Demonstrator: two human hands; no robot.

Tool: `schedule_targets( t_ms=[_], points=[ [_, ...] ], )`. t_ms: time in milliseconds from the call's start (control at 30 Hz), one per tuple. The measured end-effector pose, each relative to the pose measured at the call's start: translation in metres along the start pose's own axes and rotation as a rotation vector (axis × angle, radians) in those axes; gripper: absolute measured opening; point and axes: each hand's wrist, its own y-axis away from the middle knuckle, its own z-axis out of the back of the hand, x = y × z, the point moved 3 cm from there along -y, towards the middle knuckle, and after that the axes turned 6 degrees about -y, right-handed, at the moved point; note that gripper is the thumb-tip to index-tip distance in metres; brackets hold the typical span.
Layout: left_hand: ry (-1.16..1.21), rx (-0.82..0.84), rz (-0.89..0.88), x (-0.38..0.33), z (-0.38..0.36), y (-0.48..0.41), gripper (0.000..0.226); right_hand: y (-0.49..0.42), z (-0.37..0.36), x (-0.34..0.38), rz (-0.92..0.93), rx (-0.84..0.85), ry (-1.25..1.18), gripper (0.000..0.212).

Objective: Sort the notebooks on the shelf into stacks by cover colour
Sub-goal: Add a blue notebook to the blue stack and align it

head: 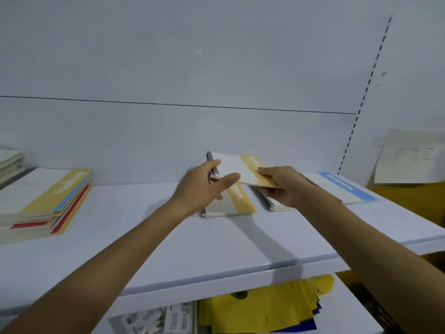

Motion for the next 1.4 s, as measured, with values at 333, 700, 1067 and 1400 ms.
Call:
schedule_targets(
  t_ms=[333,700,1067,1400],
  points=[
    [-0.820,0.221,0.020,0.083,-0.027,-0.012,0.073,-0.071,-0.027,-0.053,0.144,-0.122,0.664,0.016],
    [-0.866,0.029,0.056,0.080,-0.041,-0.009,0.073,-0.057,-0.026,-0.066,0.343,0.178,0.943,0.069],
    [-0.778,0.038,0.047,0.084,-0.044,-0.012,0.068,-0.059,-0.014,-0.084,0.519,0.372,1.054,0.082],
    [-0.727,0.066,0.177,0.088,-0.044,-0.010,0.077,-0.060,-0.016,-0.087,0.730,0.292,1.265,0.087]
  ],
)
